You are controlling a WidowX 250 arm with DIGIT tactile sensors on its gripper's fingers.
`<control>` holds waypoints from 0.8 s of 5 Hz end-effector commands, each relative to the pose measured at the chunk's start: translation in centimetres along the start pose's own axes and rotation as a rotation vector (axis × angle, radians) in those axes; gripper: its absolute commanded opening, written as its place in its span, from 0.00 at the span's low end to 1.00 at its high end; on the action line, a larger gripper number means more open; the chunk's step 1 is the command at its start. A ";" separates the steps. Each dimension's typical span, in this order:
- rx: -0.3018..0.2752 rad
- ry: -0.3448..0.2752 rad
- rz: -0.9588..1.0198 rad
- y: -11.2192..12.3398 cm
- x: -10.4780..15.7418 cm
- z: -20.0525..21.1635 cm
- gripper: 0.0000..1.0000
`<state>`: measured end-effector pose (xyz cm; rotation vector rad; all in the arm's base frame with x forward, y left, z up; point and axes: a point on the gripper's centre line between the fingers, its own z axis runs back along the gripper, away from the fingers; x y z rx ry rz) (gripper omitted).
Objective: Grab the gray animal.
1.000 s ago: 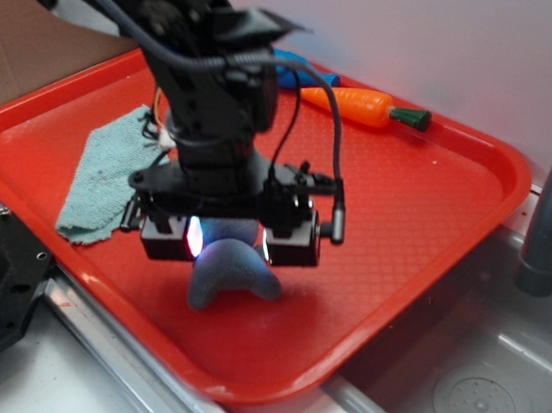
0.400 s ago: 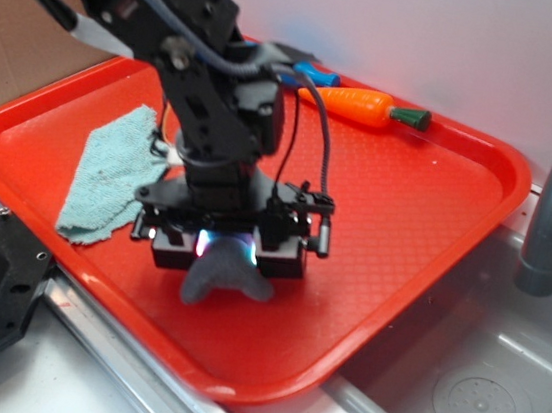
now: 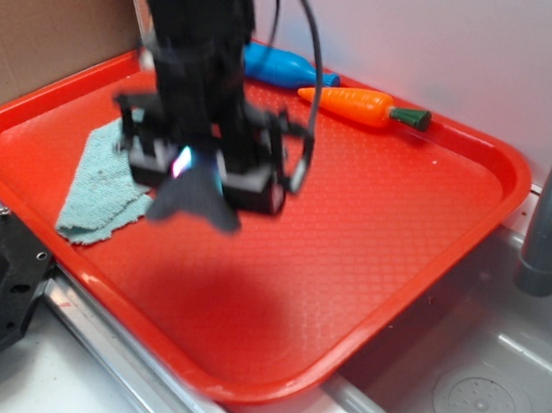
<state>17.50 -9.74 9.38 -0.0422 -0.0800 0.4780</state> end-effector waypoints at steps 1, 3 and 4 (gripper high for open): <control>-0.152 -0.078 -0.098 2.4 6.5 6.5 0.00; -0.269 -0.199 -0.116 4.8 12.3 9.6 0.00; -0.207 -0.204 -0.100 3.7 15.1 7.3 0.00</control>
